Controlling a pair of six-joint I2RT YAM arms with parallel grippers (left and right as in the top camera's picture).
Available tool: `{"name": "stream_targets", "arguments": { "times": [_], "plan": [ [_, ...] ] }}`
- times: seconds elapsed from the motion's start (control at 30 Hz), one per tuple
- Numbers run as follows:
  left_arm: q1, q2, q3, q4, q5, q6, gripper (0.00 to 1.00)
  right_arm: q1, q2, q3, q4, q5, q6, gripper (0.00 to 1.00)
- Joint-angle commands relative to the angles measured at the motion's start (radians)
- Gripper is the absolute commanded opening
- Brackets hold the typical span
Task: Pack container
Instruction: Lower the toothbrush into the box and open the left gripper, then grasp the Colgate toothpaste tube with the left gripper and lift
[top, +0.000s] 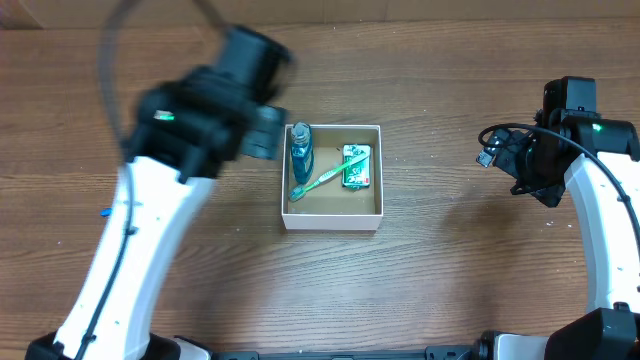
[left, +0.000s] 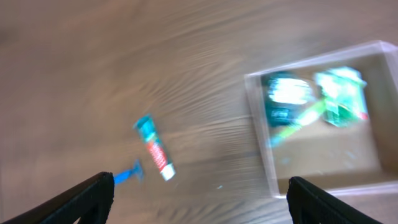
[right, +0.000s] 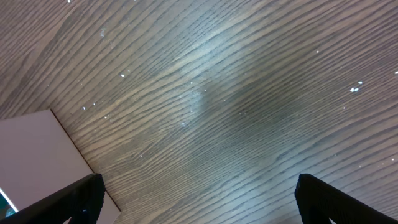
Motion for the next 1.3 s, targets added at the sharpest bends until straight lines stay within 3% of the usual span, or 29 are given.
{"name": "stream_targets", "arguments": {
  "times": [0.0,0.27,0.6,0.97,1.27],
  "plan": [
    [0.214,0.01,-0.008,-0.042,0.09,-0.209,0.93,0.0,-0.005,-0.001,0.005,-0.002,-0.006,1.0],
    [0.467,0.039,-0.264,0.072,0.211,-0.211,0.94,0.0,-0.005,-0.001,0.004,-0.002,-0.006,1.0],
    [0.513,0.16,-0.613,0.375,0.246,-0.211,1.0,0.0,-0.005,-0.001,0.004,-0.002,-0.006,1.0],
    [0.573,0.365,-0.63,0.483,0.288,-0.165,1.0,0.0,-0.005,-0.001,0.004,-0.002,-0.007,1.0],
    [0.592,0.433,-0.63,0.56,0.367,-0.12,1.0,0.0,-0.005,-0.001,0.004,-0.002,-0.018,1.0]
  ]
}}
